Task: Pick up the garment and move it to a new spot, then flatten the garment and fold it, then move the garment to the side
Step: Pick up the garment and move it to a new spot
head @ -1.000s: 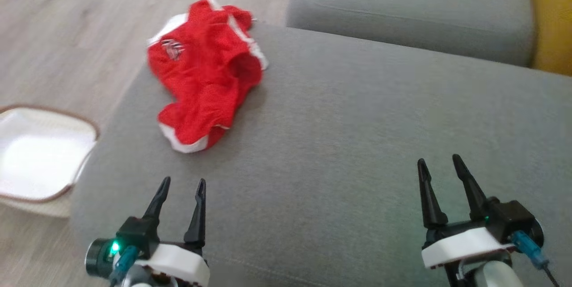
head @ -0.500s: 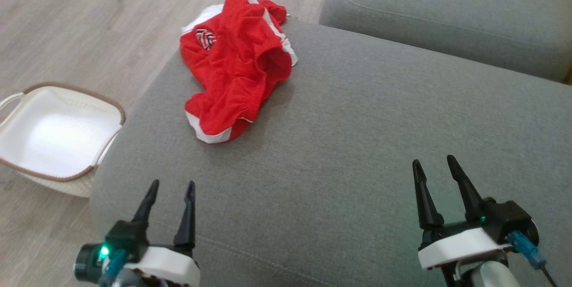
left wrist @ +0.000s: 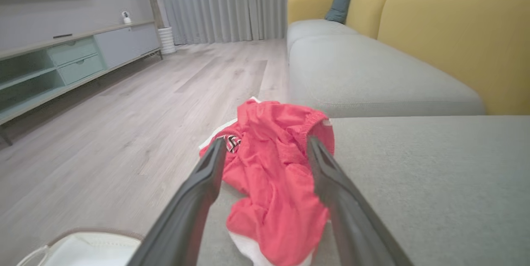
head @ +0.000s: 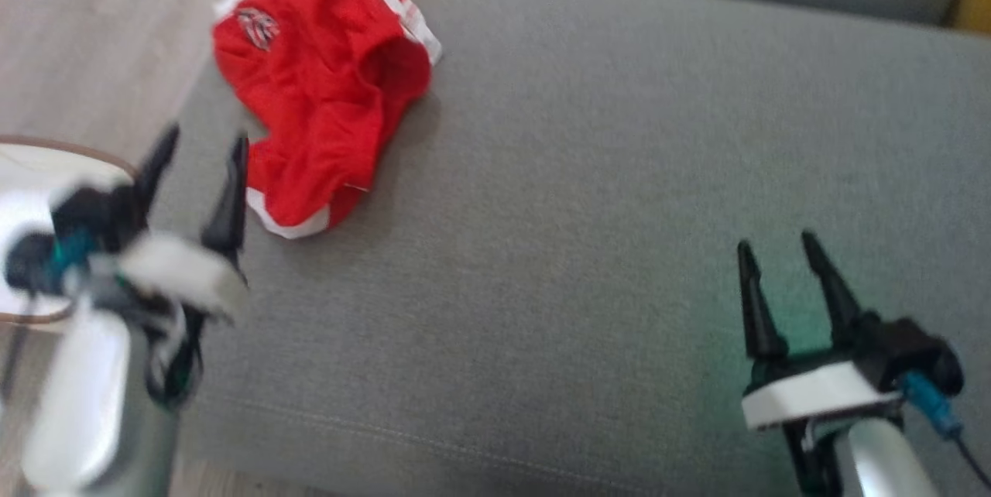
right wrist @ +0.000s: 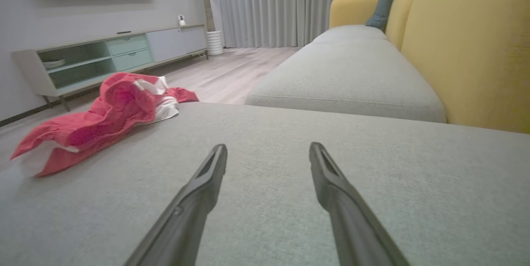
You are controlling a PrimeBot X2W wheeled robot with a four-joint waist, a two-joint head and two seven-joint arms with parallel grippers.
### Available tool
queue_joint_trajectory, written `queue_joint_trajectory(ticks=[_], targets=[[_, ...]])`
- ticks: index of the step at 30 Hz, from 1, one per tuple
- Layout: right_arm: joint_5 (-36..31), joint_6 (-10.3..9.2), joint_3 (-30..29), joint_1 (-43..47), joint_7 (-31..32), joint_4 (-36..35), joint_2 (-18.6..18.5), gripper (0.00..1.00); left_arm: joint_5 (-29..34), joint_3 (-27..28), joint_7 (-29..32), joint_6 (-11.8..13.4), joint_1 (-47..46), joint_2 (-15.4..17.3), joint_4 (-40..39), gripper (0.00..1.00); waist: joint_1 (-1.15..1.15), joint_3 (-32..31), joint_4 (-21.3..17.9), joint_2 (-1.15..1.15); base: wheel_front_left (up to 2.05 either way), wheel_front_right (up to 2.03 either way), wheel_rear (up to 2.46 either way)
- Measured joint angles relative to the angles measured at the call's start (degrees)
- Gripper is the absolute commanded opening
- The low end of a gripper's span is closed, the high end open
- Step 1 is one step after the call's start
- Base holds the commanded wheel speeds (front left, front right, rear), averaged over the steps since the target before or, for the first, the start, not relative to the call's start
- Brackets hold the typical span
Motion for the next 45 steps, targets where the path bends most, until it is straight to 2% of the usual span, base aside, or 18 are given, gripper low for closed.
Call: queue_joint_trajectory(ticks=[6,12,19,27,28,29,30,39,45], targets=[[-1.8,0.01,-1.7,-4.9,0.0,-1.9,-0.1,1.00,-4.8,-3.4,9.7,-0.5,-11.6,4.0,7.6,1.00,0.00,6.2,-2.5,0.00,0.00,0.00,0.00],[-2.7,0.01,-3.4,-7.6,0.0,-3.2,-0.2,1.00,-11.3,-9.7,18.2,-0.9,-17.1,8.6,13.6,1.00,0.01,12.5,-4.9,0.00,0.00,0.00,0.00],[-3.5,0.01,-4.2,-9.1,0.0,-3.9,-0.2,1.00,-16.2,-15.3,22.8,-1.0,-20.0,12.0,16.9,1.00,0.00,18.4,-6.0,0.00,0.00,0.00,0.00],[-3.4,0.01,-3.7,-10.9,0.0,-3.9,-0.2,1.00,-19.3,-17.6,21.6,-1.0,-22.9,12.9,19.1,1.00,0.00,21.3,-6.0,0.00,0.00,0.00,0.00],[-3.4,0.00,-3.5,-10.9,0.0,-3.9,-0.2,1.00,-19.5,-17.9,21.1,-1.0,-23.1,12.9,19.6,0.92,0.00,21.3,-6.0,0.00,0.00,0.00,0.00],[-3.4,0.00,-3.4,-10.9,0.0,-3.9,-0.2,1.00,-19.5,-18.2,20.6,-1.0,-23.4,12.9,20.1,0.42,0.00,21.3,-6.1,0.00,0.00,0.00,0.00],[-3.4,0.00,-3.4,-10.9,0.0,-3.9,-0.2,1.00,-19.5,-18.4,19.8,-1.0,-23.5,12.9,20.4,0.00,0.00,21.2,-6.2,0.00,0.00,0.00,0.00],[-2.0,0.00,-3.6,-10.8,-0.1,-3.6,-0.3,1.00,-18.3,-19.7,13.1,-1.0,-24.5,14.7,21.8,0.00,0.00,17.2,-6.8,0.00,0.00,0.00,0.00],[0.0,0.01,-3.2,-10.3,-0.3,-2.9,-0.3,1.00,-15.4,-20.4,10.0,-0.7,-27.4,16.3,15.5,0.00,0.00,12.1,-8.0,0.00,0.00,0.00,0.00]])
